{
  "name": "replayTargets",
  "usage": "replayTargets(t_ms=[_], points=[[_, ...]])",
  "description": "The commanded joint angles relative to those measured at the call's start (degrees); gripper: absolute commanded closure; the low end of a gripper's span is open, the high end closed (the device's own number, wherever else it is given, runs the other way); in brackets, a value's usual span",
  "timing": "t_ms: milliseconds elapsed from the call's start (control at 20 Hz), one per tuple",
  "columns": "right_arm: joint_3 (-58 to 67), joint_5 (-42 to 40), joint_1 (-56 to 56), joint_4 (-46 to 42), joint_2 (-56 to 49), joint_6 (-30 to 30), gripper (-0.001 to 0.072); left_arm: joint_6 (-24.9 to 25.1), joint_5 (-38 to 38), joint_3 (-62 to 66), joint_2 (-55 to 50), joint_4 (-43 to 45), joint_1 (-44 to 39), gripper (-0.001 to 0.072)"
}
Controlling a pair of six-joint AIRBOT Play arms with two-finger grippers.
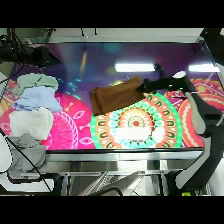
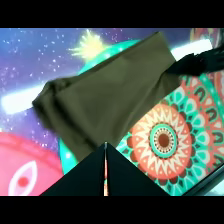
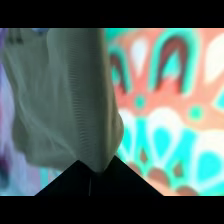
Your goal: Fold the shirts.
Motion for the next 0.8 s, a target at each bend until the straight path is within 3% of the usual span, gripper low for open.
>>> replayTargets(t_ms=[0, 200, 500, 750], points=[[0.3, -3.3, -11.3, -10.9, 6.5, 12.0, 0.0692, 0.0, -1.2, 0.0, 0.0, 0.0, 0.0, 0.0694], [-4.9, 1.2, -26.9, -23.5, 13.6, 15.8, 0.0692, 0.0, -1.7, 0.0, 0.0, 0.0, 0.0, 0.0694], [-27.5, 2.5, -47.6, -24.7, 23.7, 10.6, 0.0691, 0.0, -1.6, 0.0, 0.0, 0.0, 0.0, 0.0694], [-43.4, 0.5, -54.2, -24.4, 35.0, 11.0, 0.0691, 0.0, -1.6, 0.0, 0.0, 0.0, 0.0, 0.0694]])
